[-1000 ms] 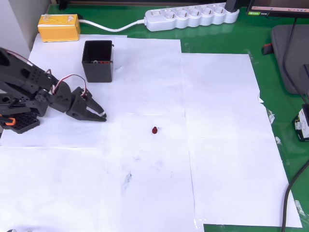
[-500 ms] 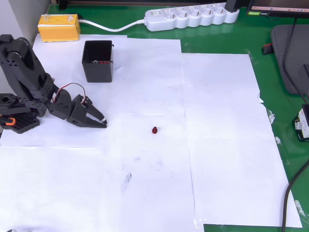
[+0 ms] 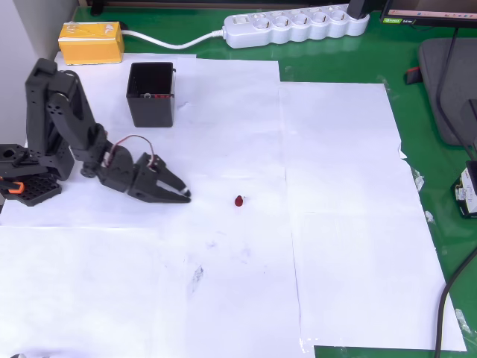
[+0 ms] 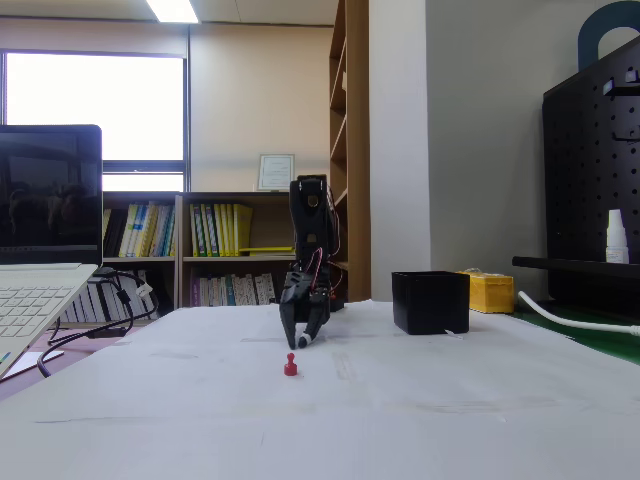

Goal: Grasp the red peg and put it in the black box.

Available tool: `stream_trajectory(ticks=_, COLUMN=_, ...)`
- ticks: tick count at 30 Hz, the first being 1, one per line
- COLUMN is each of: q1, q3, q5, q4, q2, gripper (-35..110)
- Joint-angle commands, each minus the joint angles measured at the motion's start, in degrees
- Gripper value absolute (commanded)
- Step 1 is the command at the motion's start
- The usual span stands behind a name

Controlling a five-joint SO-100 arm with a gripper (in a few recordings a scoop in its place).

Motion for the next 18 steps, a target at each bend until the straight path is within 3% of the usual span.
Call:
stream_trajectory(ticks=1, q1=1.4, q3=6.1, q5=-0.4, q4=-0.7, q2=4.6, gripper=0)
stream_trajectory(ticks=7, q1=1.4, q3=10.6, q5=0.2, q4=-1.2, q2=7.5, gripper=1)
stream_trajectory(ticks=9, q1=1.4, q3=11.5, q5=1.0, q4=-1.2, q2=7.9, gripper=11)
stream_trajectory(ticks=12, q1=1.5, q3=11.6, q5=1.1, q4=-0.9, q2=8.0, gripper=13)
stream_trajectory(ticks=14, q1=1.7, q3=11.4, q5=1.5, q4=1.4, q2=7.7, gripper=23)
stream_trajectory(ticks=18, q1=1.8, q3=11.0, q5=1.2, q4=10.0, q2=3.4, gripper=30)
